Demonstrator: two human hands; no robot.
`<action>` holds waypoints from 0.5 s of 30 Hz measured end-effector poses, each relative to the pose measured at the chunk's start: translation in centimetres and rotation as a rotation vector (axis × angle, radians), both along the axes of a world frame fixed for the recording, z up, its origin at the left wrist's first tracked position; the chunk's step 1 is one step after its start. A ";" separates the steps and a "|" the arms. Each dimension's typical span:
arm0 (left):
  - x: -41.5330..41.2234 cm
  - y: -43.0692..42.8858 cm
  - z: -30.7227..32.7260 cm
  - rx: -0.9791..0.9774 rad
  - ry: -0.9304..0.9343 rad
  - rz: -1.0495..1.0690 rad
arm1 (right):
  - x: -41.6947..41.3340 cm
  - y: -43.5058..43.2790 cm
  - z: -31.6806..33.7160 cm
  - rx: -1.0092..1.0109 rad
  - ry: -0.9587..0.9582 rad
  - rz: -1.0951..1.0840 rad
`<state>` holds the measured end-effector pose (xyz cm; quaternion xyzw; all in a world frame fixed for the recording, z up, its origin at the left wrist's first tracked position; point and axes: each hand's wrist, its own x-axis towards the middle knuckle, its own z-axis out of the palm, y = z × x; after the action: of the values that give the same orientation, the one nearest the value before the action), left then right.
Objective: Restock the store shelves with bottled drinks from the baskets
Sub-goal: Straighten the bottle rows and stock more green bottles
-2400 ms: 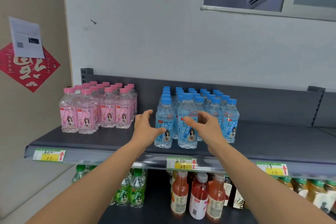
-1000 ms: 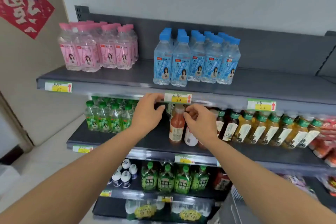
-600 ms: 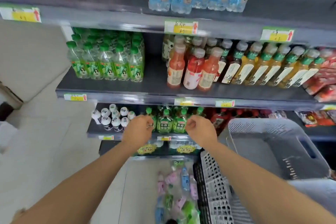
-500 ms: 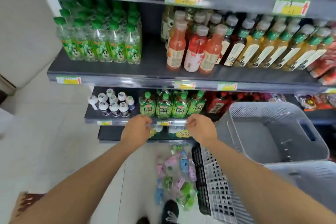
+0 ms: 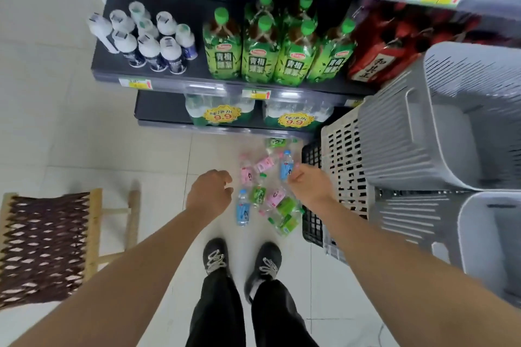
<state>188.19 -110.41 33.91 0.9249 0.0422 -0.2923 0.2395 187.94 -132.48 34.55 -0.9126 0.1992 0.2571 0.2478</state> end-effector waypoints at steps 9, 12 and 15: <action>-2.8 -3.0 -16.2 0.012 0.134 0.040 | -1.9 -2.4 -15.8 -0.020 0.098 -0.008; -3.4 -3.6 -22.5 0.014 0.178 0.042 | -1.8 -3.1 -22.1 -0.031 0.114 -0.020; -3.9 -4.0 -28.5 0.019 0.220 0.041 | -1.4 -4.0 -28.2 -0.057 0.120 -0.030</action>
<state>184.28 -114.41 5.43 0.8883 0.0898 -0.3869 0.2304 186.54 -136.45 6.31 -0.8991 0.2344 0.3020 0.2132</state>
